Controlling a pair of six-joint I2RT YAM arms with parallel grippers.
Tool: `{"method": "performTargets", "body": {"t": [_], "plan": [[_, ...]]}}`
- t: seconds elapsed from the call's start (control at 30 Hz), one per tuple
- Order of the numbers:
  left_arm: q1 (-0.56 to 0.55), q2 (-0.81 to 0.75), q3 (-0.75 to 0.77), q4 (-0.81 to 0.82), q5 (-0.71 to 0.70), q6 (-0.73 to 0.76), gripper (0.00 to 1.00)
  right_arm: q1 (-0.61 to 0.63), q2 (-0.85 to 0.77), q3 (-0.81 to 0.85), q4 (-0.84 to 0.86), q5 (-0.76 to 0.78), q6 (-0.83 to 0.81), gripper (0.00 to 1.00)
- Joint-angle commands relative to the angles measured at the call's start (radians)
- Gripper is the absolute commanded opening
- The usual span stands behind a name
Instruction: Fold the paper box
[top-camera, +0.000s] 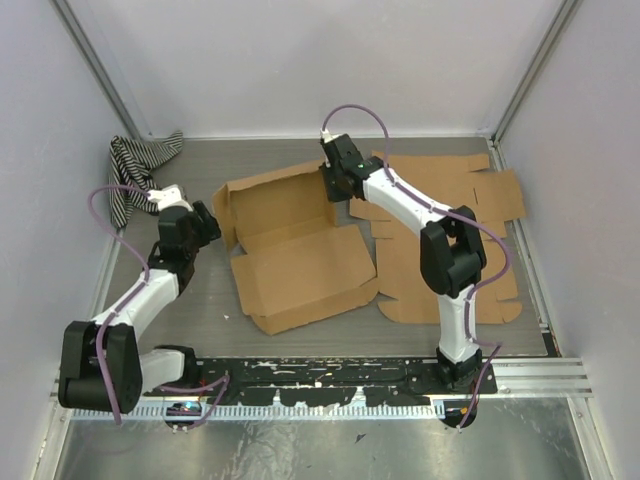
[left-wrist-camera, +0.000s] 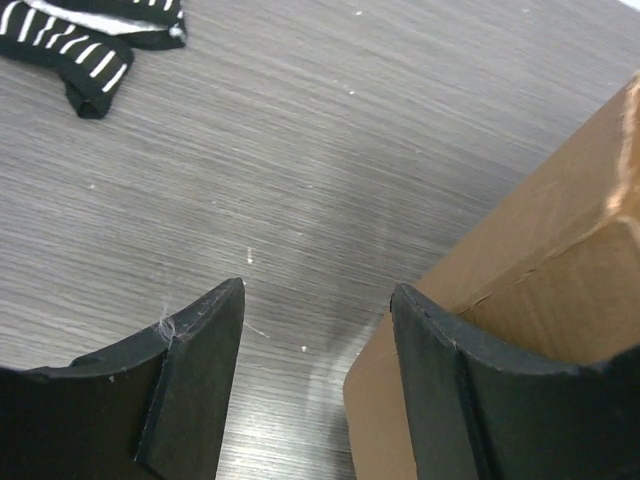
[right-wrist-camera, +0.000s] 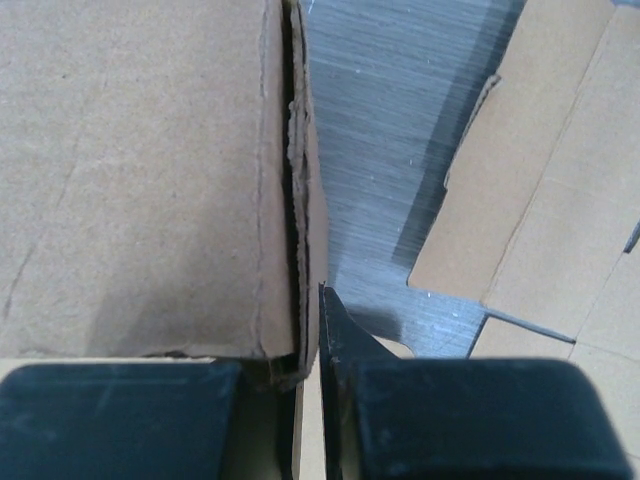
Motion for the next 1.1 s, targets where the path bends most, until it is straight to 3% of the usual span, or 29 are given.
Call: {"method": "performTargets", "body": {"t": [0.0, 0.27, 0.47, 0.57, 0.7, 1.07], "plan": [[0.002, 0.065, 0.083, -0.055, -0.083, 0.046, 0.68, -0.023, 0.06, 0.165, -0.103, -0.044, 0.027, 0.02], [0.002, 0.209, 0.215, -0.255, -0.191, 0.04, 0.68, -0.04, 0.108, 0.242, -0.159, -0.05, 0.026, 0.03], [0.002, 0.155, 0.248, -0.393, -0.203, -0.003, 0.69, -0.038, 0.101, 0.208, -0.148, -0.015, 0.066, 0.02], [0.002, 0.101, 0.207, -0.344, -0.207, -0.002, 0.71, -0.038, 0.097, 0.188, -0.122, -0.05, 0.077, 0.02], [0.007, 0.147, 0.236, -0.322, -0.238, 0.022, 0.73, -0.038, 0.101, 0.184, -0.116, -0.082, 0.067, 0.02], [0.008, 0.171, 0.214, -0.136, -0.087, 0.054, 0.71, -0.04, 0.1, 0.188, -0.11, -0.117, 0.036, 0.02]]}}
